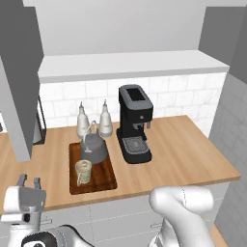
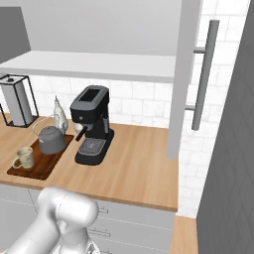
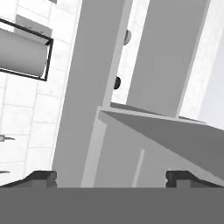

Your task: Pick the kettle from the counter and place it on the tray. Then pick the mug from the cabinet and place it on the tray. Then close the cabinet doors.

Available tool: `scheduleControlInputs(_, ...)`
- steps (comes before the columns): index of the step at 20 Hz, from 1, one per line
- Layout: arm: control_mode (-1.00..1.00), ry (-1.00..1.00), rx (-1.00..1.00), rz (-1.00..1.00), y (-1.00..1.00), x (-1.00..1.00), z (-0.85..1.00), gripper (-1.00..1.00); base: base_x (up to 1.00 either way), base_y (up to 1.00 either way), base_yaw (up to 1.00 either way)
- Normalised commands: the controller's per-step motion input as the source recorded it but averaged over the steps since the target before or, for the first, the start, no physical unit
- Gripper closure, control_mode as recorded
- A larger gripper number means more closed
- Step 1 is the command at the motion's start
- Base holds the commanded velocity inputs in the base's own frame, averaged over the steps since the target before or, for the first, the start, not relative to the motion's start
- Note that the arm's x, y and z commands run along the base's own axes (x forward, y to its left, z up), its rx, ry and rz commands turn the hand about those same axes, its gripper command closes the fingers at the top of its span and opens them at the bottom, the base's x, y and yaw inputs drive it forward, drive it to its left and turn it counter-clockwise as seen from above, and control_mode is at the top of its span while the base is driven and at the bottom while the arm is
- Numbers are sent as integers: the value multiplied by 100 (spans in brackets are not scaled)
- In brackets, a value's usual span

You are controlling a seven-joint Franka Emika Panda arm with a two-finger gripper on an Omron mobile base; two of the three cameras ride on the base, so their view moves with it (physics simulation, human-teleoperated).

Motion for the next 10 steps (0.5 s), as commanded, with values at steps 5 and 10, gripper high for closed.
scheduleControlInputs(5,-100,3,-6,0,50,0,10,-100,0,0,0)
scheduleControlInputs(10,-100,1,-2,0,35,4,29,-100,0,0,0)
